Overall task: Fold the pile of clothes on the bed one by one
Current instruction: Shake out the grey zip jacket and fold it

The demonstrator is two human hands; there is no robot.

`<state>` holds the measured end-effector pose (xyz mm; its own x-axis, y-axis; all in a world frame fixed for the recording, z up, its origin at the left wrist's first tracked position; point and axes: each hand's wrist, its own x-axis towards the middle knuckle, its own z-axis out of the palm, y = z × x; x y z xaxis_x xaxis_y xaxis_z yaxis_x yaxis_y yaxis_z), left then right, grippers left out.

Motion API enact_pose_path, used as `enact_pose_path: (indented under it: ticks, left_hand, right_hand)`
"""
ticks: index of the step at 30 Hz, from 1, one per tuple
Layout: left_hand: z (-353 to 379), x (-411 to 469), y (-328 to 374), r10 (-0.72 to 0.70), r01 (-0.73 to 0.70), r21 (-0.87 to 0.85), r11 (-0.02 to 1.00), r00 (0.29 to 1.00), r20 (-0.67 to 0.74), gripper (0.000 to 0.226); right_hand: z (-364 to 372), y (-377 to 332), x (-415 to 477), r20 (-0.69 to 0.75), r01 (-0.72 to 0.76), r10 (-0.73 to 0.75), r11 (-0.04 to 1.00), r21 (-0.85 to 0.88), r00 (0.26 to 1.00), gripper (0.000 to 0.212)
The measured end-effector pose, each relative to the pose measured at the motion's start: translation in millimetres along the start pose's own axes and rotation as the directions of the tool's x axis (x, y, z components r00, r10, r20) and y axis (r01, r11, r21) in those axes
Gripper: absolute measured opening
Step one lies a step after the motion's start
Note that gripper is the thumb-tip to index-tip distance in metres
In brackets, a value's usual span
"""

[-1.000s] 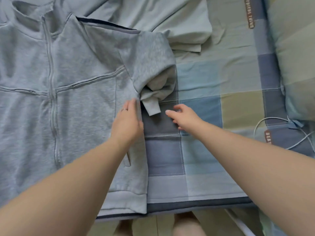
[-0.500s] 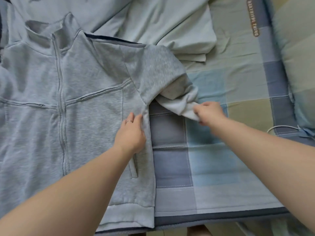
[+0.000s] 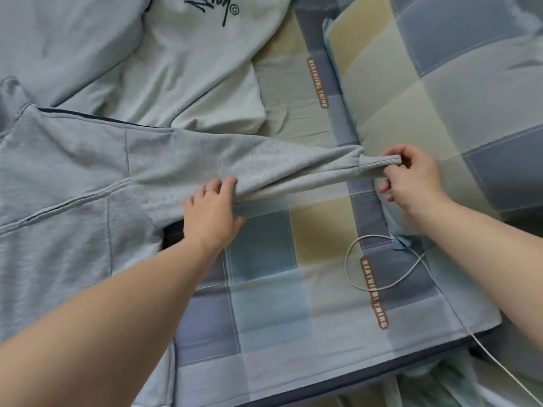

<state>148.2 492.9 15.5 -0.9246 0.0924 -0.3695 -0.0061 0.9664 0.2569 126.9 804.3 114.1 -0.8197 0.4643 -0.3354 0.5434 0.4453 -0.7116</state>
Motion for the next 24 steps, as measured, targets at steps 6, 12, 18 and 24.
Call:
enact_pose_path:
  ticks: [6, 12, 18, 24]
  left_hand:
    - [21.5, 12.0, 3.0, 0.136, -0.136, 0.010, 0.991, 0.982, -0.131, 0.014]
    - [39.8, 12.4, -12.7, 0.170, -0.196, 0.112, 0.974, 0.962, 0.212, 0.015]
    - [41.1, 46.7, -11.7, 0.279, -0.266, 0.086, 0.960, 0.929, -0.244, 0.034]
    - [36.0, 111.7, -9.5, 0.206, -0.182, 0.266, 0.947, 0.976, -0.065, 0.045]
  right_hand:
    - [2.2, 29.3, -1.3, 0.090, 0.295, -0.284, 0.868, -0.398, 0.955, 0.034]
    - [34.2, 44.7, -13.1, 0.329, 0.130, 0.165, 0.690, -0.712, 0.930, 0.028]
    - [98.9, 46.4, 29.4, 0.336, 0.380, -0.218, 0.740, -0.556, 0.916, 0.043]
    - [165.0, 51.5, 56.4, 0.443, 0.328, 0.021, 0.642, -0.693, 0.896, 0.026]
